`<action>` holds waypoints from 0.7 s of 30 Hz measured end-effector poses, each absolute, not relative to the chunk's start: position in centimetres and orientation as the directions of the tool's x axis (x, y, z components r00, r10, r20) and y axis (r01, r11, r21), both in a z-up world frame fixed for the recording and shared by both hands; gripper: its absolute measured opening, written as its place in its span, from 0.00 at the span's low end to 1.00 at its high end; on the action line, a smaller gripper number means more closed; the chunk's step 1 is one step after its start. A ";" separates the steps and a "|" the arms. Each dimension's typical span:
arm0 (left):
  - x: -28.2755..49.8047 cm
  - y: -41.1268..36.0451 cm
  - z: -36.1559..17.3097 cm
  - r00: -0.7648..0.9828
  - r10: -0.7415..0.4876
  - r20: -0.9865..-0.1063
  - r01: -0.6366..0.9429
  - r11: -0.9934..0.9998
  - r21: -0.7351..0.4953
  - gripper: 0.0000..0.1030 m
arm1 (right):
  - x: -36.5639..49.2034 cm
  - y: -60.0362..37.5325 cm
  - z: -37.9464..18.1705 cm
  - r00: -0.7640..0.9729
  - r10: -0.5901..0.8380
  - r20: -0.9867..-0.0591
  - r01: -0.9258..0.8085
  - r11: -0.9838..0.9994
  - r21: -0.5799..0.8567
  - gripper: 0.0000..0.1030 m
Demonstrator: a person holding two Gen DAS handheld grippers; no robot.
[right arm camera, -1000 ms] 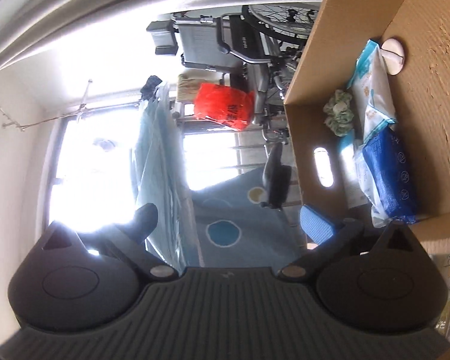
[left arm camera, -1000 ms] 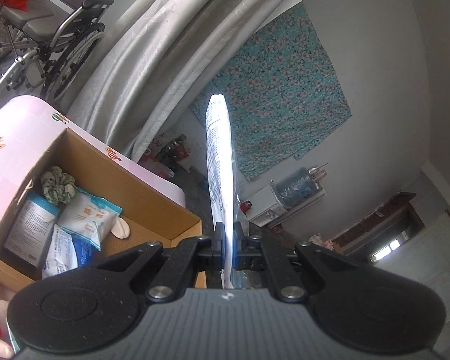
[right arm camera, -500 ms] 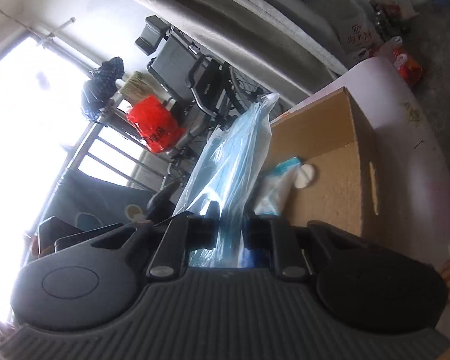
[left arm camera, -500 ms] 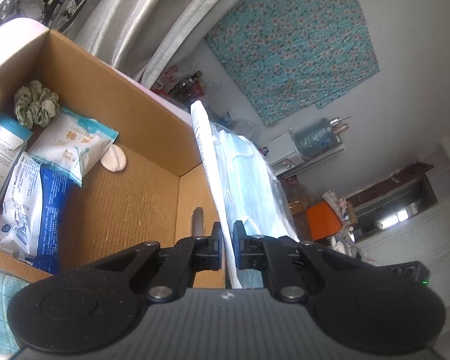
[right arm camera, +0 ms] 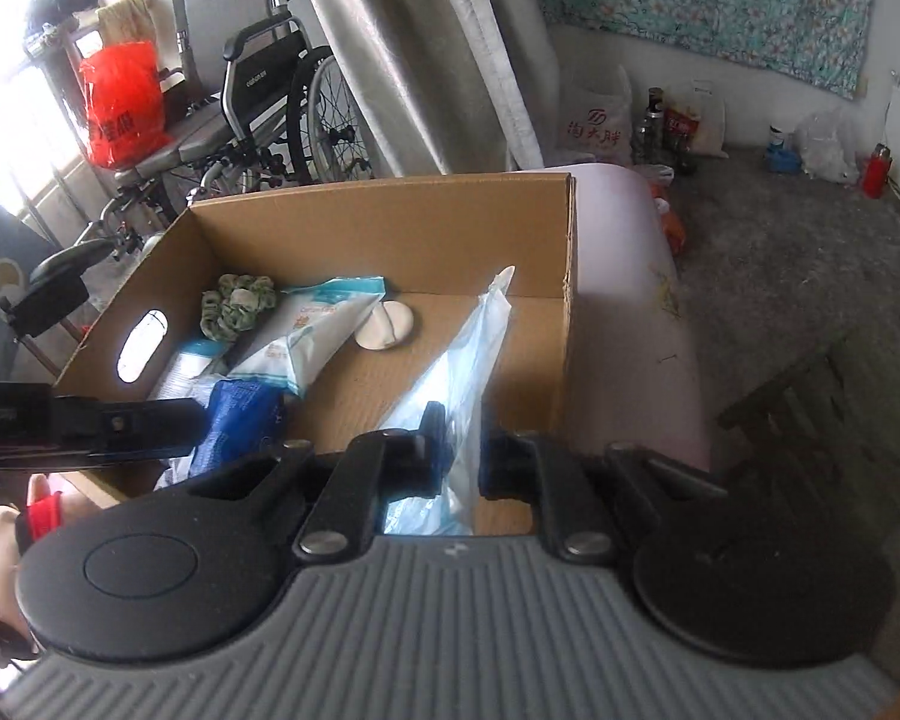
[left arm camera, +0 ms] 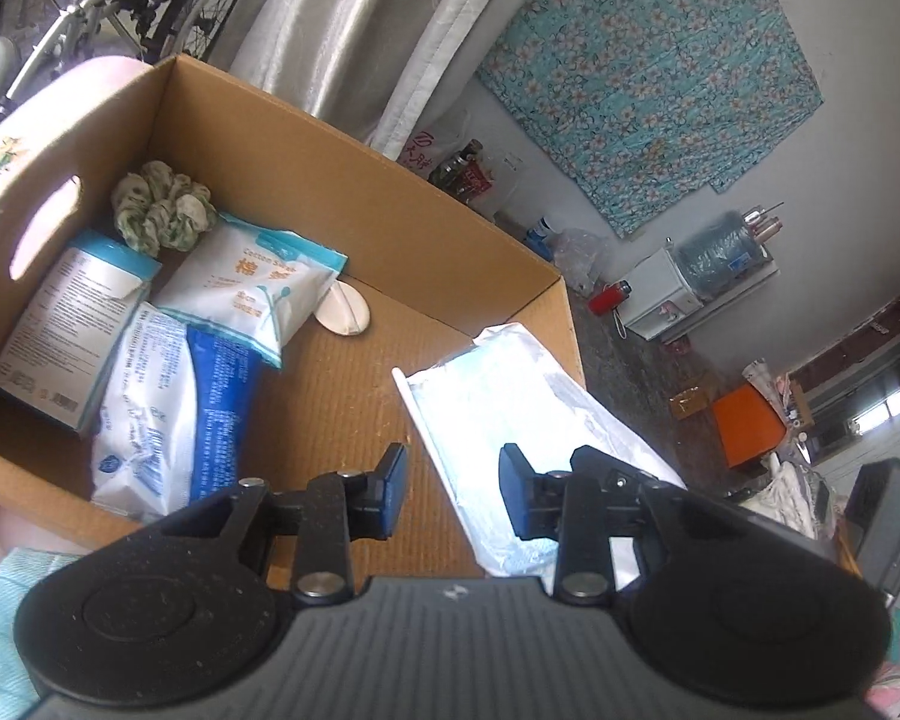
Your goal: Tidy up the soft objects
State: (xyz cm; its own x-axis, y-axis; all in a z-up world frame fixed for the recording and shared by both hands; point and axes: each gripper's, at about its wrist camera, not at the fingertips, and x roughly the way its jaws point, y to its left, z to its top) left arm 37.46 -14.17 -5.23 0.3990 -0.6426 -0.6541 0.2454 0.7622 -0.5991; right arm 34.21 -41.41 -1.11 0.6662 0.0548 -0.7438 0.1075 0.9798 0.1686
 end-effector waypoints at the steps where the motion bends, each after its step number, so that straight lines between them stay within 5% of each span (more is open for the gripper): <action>1: 36.8 -13.5 -4.6 0.415 -0.631 -0.656 0.252 0.772 -0.583 0.34 | 34.5 -40.7 -1.3 0.673 0.020 -0.739 0.111 0.985 0.128 0.08; 10: 30.6 -7.0 -0.1 0.540 -0.598 -0.593 0.257 0.788 -0.560 0.38 | 38.0 -34.9 -1.6 0.711 -0.268 -0.650 0.152 0.961 -0.230 0.08; 21: 27.6 -1.5 0.7 0.605 -0.571 -0.555 0.246 0.797 -0.552 0.39 | 39.7 -32.4 -5.0 0.603 -0.388 -0.697 0.132 0.910 -0.392 0.10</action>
State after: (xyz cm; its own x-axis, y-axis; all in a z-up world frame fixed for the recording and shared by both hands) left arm 27.56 -1.47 0.70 0.6052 -0.5711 -0.5546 0.2457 0.7967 -0.5522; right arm 39.75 -32.39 -4.96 0.6029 -0.3876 -0.6974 0.1319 0.9105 -0.3920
